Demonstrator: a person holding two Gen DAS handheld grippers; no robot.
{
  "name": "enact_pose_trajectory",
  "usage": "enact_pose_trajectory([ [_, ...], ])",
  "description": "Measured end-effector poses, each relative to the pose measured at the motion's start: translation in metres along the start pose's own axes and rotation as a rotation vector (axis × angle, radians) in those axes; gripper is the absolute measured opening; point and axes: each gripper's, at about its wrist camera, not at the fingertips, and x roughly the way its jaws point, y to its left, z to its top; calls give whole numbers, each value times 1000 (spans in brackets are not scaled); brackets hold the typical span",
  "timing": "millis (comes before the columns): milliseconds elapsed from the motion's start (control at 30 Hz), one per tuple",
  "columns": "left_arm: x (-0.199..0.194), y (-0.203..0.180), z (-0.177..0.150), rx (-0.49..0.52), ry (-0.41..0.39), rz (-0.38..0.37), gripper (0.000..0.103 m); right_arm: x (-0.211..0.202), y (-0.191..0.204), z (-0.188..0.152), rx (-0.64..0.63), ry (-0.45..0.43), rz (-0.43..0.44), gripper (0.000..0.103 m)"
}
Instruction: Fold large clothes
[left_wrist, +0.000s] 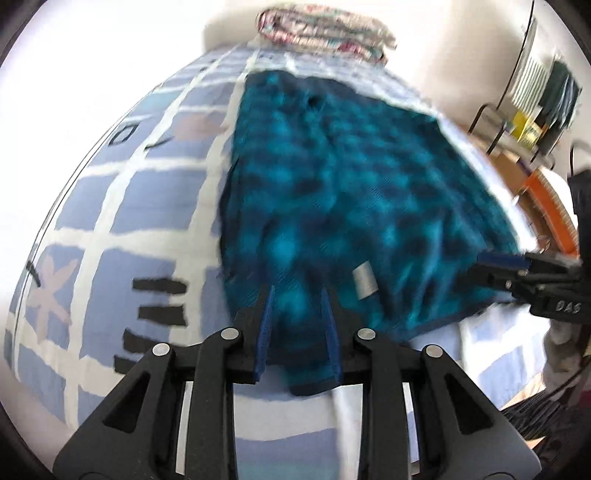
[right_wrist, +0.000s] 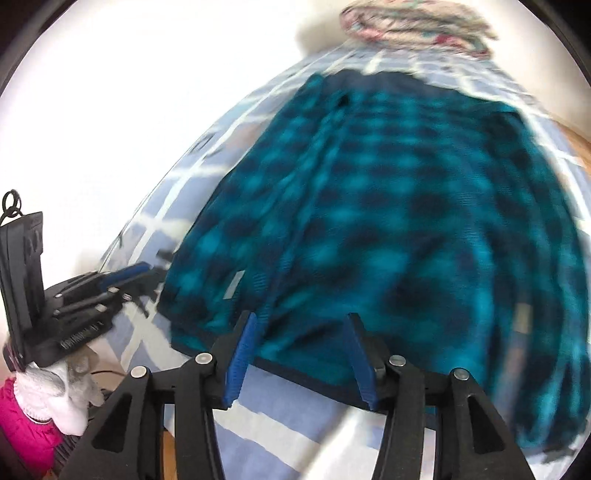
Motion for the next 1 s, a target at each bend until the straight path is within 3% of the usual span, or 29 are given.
enact_pose_trajectory([
  [67, -4, -9, 7, -3, -13, -34, 26, -19, -17, -7, 26, -29, -41, 53],
  [200, -4, -42, 19, 47, -31, -90, 37, -59, -61, -20, 114, -79, -124, 58],
  [567, 13, -108, 26, 145, 13, -178, 38, -118, -189, -71, 448, -111, -301, 61],
  [733, 18, -118, 26, 150, 25, -194, 38, -121, -227, -99, 582, -88, -264, 61],
  [1000, 22, -124, 22, 160, 39, -199, 38, -106, -246, -109, 669, -53, -186, 60],
])
